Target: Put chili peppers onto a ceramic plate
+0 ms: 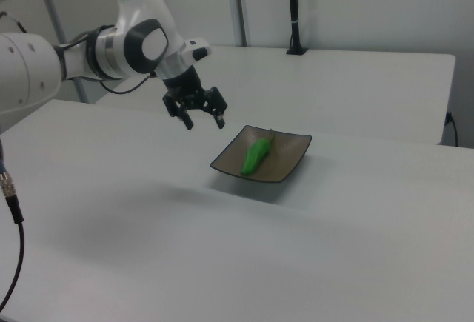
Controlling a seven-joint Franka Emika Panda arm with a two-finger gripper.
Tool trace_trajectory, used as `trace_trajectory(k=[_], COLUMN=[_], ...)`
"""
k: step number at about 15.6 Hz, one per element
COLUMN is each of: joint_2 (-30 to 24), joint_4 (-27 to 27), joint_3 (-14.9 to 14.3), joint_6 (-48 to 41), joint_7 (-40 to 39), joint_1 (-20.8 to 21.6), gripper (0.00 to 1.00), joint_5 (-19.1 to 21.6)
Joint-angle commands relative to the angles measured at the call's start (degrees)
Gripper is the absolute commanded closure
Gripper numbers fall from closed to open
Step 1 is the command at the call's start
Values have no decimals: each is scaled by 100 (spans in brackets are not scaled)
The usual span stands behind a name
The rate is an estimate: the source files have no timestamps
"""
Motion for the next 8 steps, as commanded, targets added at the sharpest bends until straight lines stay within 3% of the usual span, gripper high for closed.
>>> trace_trajectory(k=[1, 8], joint_2=[-867, -1834], joint_4=[-1047, -1655], joint_3=[256, 327], joint_6=[-295, -1015], joint_7=[-16, -621], joint_1=[-107, -256], gripper=[0, 0], joint_5=[135, 1057])
